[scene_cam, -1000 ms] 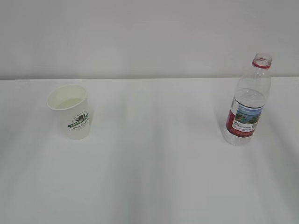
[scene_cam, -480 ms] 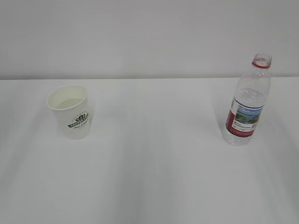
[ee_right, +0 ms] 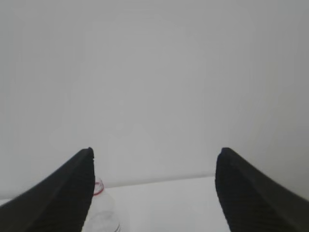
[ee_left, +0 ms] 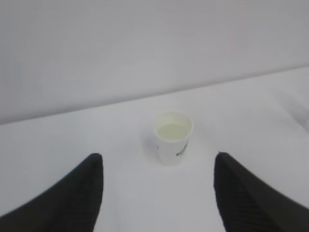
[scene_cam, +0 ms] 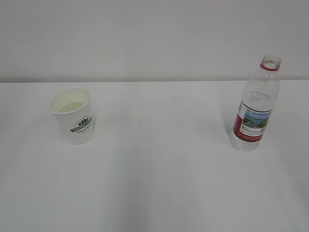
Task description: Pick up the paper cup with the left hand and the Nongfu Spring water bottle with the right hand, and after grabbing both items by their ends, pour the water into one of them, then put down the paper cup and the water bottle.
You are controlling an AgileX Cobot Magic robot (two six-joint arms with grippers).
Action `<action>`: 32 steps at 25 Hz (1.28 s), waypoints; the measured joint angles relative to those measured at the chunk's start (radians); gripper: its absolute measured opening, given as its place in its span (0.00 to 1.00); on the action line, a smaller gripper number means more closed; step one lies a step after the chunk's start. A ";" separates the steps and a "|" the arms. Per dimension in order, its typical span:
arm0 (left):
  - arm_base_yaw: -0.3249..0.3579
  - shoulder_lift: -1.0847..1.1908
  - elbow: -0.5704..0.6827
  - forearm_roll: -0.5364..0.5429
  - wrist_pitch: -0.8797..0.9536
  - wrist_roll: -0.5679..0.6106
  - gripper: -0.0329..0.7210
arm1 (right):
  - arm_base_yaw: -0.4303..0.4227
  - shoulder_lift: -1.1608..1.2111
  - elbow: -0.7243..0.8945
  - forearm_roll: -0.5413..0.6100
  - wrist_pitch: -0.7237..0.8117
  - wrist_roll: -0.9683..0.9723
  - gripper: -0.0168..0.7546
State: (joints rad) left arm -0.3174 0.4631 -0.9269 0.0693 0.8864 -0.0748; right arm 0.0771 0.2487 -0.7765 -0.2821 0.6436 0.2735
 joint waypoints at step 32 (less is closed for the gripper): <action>0.000 -0.460 0.229 -0.016 0.392 -0.004 0.66 | 0.000 -0.176 -0.008 0.118 0.631 -0.178 0.78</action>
State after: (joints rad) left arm -0.3174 0.0029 -0.6984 0.0531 1.2782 -0.0785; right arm 0.0771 0.0730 -0.7850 -0.1638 1.2750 0.0954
